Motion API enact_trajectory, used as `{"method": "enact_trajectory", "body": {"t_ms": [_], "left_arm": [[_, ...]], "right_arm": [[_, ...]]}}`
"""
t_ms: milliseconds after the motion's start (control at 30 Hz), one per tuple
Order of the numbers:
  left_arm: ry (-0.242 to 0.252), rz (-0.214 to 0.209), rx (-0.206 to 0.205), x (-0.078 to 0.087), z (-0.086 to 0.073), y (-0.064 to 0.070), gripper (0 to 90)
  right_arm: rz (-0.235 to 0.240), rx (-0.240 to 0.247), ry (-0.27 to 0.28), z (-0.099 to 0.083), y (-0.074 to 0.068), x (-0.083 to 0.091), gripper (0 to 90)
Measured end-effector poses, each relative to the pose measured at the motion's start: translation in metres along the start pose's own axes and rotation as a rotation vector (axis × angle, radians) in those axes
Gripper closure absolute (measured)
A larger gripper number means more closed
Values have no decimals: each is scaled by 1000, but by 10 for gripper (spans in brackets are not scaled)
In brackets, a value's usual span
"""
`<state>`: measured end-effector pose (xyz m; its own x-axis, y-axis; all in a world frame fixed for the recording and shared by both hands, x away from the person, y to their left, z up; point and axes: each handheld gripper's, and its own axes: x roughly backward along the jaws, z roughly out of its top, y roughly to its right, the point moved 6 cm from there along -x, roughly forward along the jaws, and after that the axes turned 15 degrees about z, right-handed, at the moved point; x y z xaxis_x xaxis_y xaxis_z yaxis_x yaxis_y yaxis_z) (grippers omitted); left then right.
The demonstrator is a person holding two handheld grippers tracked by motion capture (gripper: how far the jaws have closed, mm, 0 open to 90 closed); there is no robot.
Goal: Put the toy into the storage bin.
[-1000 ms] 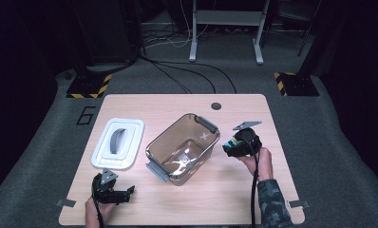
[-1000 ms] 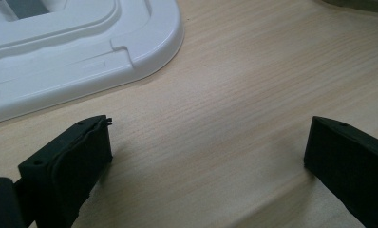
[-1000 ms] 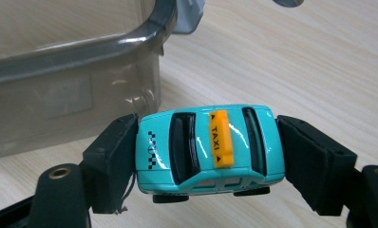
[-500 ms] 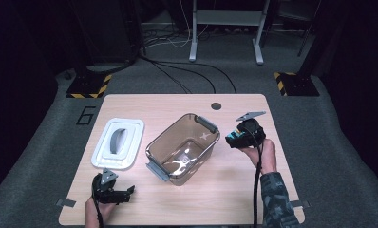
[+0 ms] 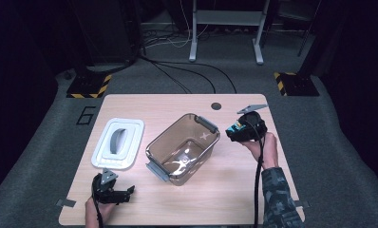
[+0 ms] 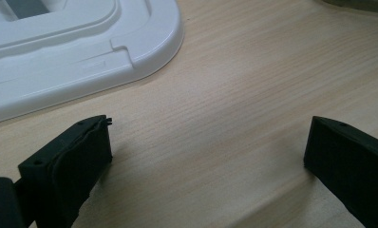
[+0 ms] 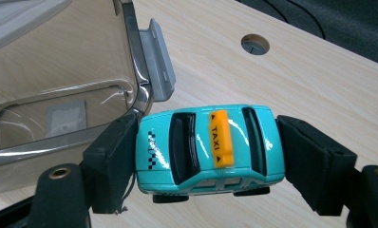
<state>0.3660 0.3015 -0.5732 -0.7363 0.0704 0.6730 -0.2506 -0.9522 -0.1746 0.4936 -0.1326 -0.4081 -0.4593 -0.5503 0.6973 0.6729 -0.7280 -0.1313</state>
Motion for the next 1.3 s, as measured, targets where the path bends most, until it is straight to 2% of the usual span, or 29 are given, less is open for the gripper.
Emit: {"method": "enact_trajectory", "body": {"t_ms": [433, 667, 1167, 1300], "left_arm": [[5, 2, 3, 0, 0, 0, 16], [5, 3, -2, 0, 0, 0, 17], [6, -2, 3, 0, 0, 0, 21], [6, -2, 4, 0, 0, 0, 21]], "right_arm": [[-6, 26, 10, 23, -5, 7, 241], [2, 57, 14, 36, -12, 9, 241], [27, 116, 2, 59, -29, 5, 241], [35, 141, -5, 66, -35, 0, 241]]}}
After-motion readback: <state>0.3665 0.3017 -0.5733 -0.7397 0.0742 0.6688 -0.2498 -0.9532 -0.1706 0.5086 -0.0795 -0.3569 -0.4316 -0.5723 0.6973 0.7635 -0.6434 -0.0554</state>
